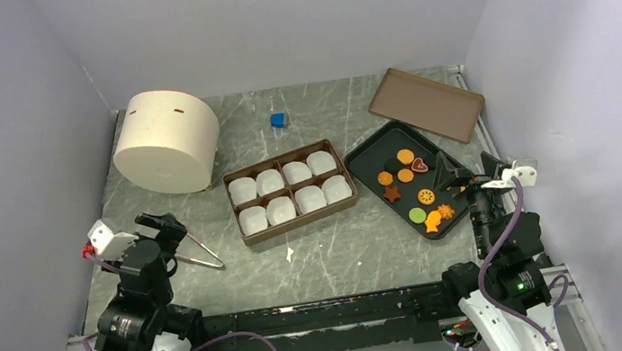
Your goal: Pack the cookies
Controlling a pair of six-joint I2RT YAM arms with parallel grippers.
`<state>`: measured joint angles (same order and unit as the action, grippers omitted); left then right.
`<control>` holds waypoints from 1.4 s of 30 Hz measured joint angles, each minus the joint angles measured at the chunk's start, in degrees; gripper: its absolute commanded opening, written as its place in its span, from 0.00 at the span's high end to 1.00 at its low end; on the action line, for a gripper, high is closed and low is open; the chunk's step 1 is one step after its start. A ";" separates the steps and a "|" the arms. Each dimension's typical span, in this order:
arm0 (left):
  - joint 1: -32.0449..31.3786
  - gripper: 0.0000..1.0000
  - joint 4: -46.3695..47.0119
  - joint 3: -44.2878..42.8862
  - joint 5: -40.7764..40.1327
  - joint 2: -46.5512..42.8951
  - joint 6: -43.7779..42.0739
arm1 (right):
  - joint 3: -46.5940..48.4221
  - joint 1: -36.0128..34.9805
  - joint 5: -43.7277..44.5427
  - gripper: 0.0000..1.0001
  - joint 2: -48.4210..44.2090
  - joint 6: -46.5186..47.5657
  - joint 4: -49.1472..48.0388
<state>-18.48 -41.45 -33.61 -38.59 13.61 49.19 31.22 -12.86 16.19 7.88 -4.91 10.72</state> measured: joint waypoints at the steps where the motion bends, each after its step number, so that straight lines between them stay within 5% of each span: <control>1: 0.00 0.03 0.02 0.00 0.07 0.37 -0.02 | 0.00 0.00 -0.02 0.00 0.00 0.02 -0.02; 13: 0.00 0.03 0.52 0.37 1.31 6.80 -0.31 | -0.04 0.00 -0.50 0.00 -1.55 0.79 -0.07; 32: 0.26 0.06 -0.46 0.79 1.75 36.44 8.26 | -2.05 -0.50 -1.22 0.00 -3.48 0.94 -0.92; 42: 11.34 0.34 2.10 0.94 8.02 41.55 10.67 | -2.29 -1.22 -1.31 0.00 -3.50 0.96 -1.33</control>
<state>-7.14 -39.35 -32.67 -30.57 55.16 59.86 28.93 -14.09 14.87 4.38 -3.95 9.39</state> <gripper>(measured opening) 0.760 0.997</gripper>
